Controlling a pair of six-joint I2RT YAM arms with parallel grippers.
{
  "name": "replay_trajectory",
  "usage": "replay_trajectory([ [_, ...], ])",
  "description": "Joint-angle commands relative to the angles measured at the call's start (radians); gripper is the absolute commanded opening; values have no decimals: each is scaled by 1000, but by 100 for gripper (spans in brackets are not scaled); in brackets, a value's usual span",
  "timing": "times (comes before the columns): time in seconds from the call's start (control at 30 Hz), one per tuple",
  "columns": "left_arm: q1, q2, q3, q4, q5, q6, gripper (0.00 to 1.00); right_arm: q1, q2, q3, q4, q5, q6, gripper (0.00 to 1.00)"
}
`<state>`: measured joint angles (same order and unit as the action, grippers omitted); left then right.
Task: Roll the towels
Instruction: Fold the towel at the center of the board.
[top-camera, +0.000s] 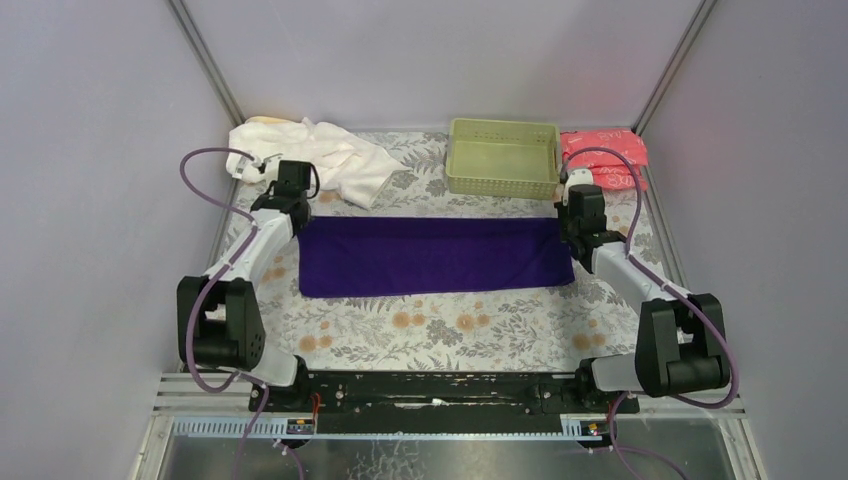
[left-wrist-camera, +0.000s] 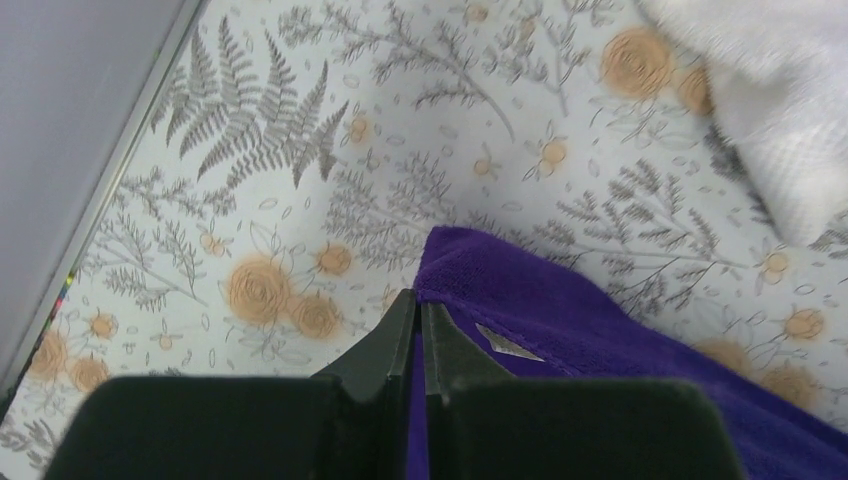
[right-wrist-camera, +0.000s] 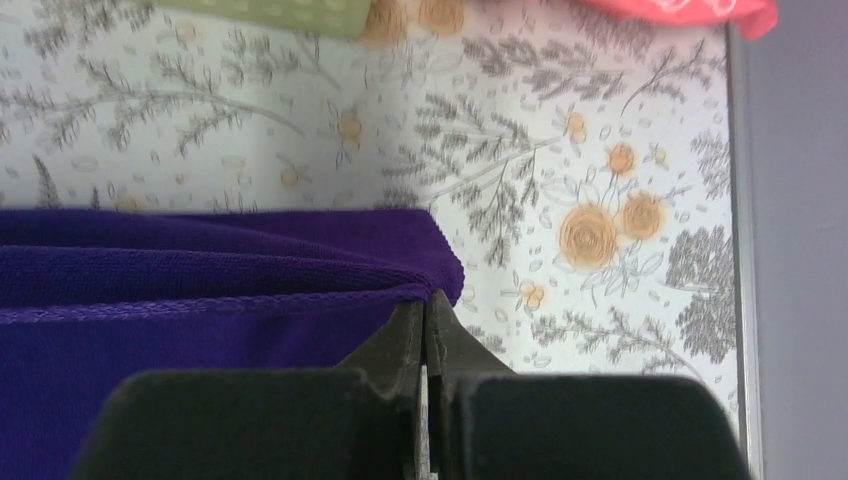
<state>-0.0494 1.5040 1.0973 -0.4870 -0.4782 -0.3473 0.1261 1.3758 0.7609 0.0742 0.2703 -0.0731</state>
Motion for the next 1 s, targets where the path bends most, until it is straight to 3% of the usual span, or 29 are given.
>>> replay_trajectory([
  [0.0, 9, -79, -76, -50, -19, -63, 0, -3, -52, -10, -122, 6, 49, 0],
  [0.37, 10, -201, -247, -97, 81, -151, 0, -4, -194, -161, -167, -21, 158, 1],
  [0.63, 12, -202, -292, -138, 123, -231, 1, -3, -222, -151, -244, -18, 156, 5],
  [0.8, 13, -224, -294, -156, 104, -258, 12, -3, -267, -157, -267, -23, 170, 13],
  [0.9, 13, -263, -298, -162, 104, -265, 29, -3, -304, -151, -289, -26, 186, 20],
  [0.97, 13, -292, -300, -165, 95, -266, 33, -3, -330, -143, -308, -43, 196, 26],
])
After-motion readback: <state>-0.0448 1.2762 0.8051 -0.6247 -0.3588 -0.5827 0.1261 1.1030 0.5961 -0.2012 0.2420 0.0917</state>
